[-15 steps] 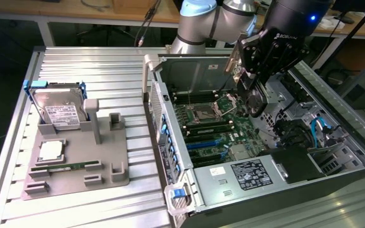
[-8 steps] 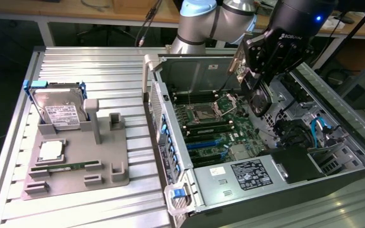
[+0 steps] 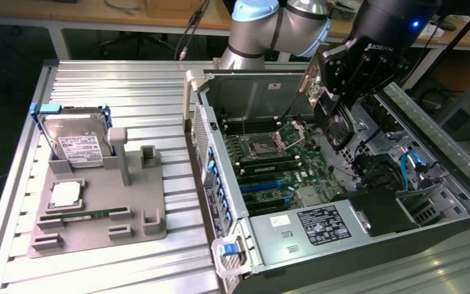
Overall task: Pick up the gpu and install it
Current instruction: 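Insert the gpu into the slot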
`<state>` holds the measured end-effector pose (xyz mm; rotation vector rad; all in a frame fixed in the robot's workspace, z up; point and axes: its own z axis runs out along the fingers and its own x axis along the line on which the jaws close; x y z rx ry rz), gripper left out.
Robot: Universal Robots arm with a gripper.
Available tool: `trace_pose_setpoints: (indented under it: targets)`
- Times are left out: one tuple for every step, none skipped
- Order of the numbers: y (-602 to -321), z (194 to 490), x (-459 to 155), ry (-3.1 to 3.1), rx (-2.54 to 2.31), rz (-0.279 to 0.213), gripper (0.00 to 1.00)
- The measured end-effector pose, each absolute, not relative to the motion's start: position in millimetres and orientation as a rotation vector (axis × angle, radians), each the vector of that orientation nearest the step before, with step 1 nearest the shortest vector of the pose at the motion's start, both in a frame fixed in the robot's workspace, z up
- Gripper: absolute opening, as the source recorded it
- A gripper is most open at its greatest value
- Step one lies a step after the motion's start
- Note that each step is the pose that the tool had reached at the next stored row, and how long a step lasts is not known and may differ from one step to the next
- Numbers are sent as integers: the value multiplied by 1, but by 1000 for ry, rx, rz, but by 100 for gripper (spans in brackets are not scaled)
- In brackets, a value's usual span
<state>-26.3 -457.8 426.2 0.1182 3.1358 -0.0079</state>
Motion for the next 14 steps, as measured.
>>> trace_pose_setpoints:
  targets:
    - [-458, 426, -26, 3136, 118, -8, 27]
    - [-458, 426, -26, 3136, 118, -8, 27]
    - [-458, 426, -26, 3136, 118, -8, 27]
    - [-458, 426, -26, 3136, 118, -8, 27]
    - [-458, 426, -26, 3136, 115, -8, 27]
    - [-458, 426, -26, 3136, 106, -8, 27]
    - [-458, 426, -26, 3137, 95, -8, 27]
    - [-458, 426, -26, 3137, 79, -8, 27]
    - [-458, 426, -26, 3137, 60, -8, 27]
    - [-458, 426, -26, 3138, 44, -8, 27]
    - [-458, 426, -26, 3138, 23, -8, 27]
    - [-458, 426, -26, 3138, 5, -8, 27]
    - [-458, 426, -26, 3138, -13, -8, 27]
    - [-458, 426, -26, 3138, -32, -8, 27]
